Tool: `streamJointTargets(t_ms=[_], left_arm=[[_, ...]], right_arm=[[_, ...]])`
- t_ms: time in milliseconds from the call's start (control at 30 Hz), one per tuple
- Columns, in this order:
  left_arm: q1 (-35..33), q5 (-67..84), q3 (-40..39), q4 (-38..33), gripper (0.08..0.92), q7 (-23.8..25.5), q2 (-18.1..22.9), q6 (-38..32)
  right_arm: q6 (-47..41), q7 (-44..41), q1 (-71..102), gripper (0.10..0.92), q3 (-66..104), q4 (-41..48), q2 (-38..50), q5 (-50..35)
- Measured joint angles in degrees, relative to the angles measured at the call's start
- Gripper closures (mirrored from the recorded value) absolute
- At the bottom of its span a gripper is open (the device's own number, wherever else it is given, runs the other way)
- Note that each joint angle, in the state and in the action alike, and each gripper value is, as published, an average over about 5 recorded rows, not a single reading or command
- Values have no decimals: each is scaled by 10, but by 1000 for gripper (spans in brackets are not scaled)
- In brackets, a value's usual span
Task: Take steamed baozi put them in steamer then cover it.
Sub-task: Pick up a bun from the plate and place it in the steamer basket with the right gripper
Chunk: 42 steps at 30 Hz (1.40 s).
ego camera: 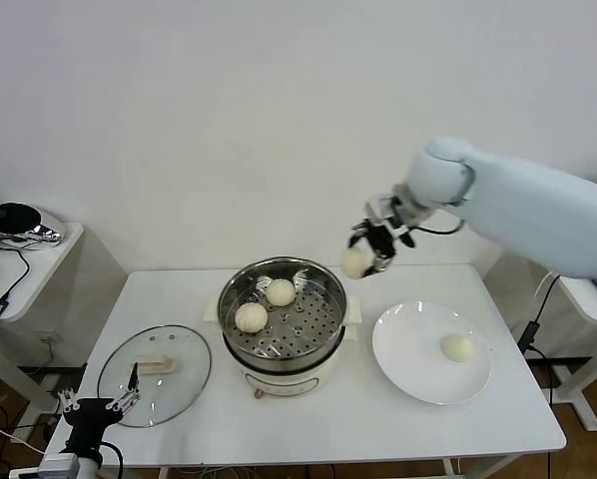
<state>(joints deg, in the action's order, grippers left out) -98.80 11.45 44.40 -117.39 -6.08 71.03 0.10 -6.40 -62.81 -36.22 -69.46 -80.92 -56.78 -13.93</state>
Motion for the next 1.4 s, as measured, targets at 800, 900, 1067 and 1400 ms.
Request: streamJointTargets(t_ms=[800,900,1067,1400], left_arm=[[7,4,7,11,177,0,10,-3],[8,4,6,11,177,0,11,-3],[7,3,6,11,177,0,12,-4],[7,2,4,14,177,-1,14,-6]], right_arm=[[202,19,51,385,-68,75,-181,121],[216,16,53,382,-74,76,-188,129],[230,9,56,381,-82,74,-192,134],[245,5,54,294,-86,62,-188,133]])
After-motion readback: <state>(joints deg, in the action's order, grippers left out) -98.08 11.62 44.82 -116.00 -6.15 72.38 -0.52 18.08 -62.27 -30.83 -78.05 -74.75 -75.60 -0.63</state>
